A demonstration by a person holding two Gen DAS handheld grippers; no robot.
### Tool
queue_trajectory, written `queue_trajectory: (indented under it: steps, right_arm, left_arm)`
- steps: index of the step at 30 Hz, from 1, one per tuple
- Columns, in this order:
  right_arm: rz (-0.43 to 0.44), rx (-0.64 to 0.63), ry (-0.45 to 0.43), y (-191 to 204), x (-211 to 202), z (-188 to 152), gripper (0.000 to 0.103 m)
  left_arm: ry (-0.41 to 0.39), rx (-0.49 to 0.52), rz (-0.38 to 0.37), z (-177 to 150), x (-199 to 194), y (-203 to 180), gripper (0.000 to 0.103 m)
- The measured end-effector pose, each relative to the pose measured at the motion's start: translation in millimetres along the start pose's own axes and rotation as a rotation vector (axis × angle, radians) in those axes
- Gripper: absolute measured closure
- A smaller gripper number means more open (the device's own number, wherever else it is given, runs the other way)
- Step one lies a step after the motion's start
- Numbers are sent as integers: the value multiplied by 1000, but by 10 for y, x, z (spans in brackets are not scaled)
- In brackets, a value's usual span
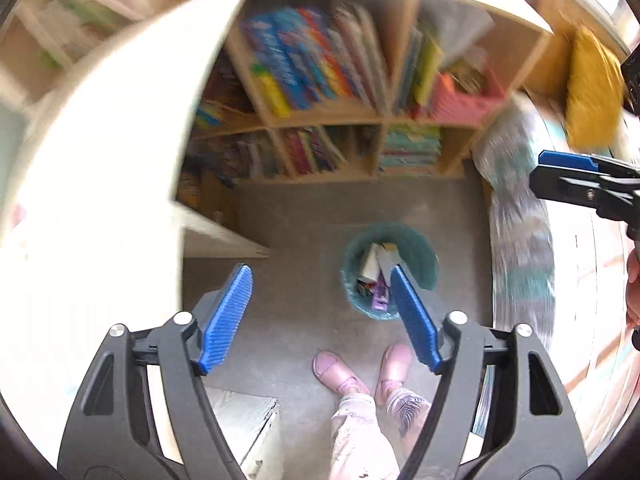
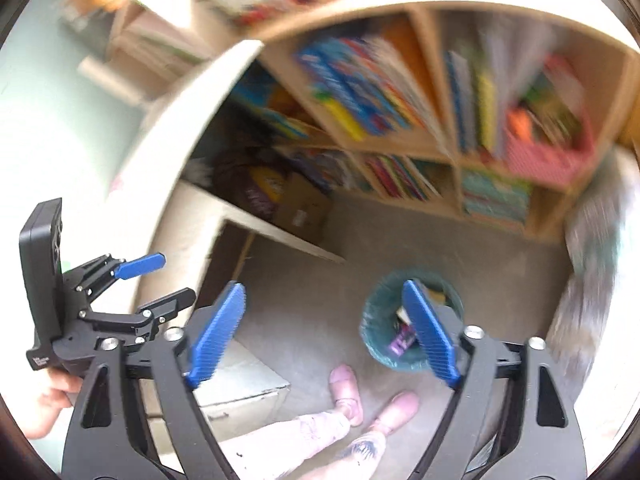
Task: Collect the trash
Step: 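Move the left tool to the blue bag while the right tool approaches the red box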
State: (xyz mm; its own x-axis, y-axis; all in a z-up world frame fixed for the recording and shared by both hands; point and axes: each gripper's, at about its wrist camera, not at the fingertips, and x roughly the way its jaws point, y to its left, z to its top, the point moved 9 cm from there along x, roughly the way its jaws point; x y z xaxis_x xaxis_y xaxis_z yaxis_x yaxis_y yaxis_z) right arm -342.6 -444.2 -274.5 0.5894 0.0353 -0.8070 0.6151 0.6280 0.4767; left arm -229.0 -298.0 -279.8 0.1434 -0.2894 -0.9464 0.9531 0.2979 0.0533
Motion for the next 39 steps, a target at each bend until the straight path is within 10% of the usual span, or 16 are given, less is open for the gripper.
queue_trajectory:
  steps: [13, 24, 39]
  right_arm:
    - [147, -334, 73, 1629, 231, 340, 16]
    - [139, -313, 73, 2656, 499, 88, 16]
    - [61, -426, 151, 3364, 997, 212, 16]
  left_arm:
    - [-77, -312, 193, -471, -816, 1707, 27]
    - [-87, -230, 200, -589, -917, 2719, 25]
    - [-122, -239, 90, -779, -857, 3139, 25]
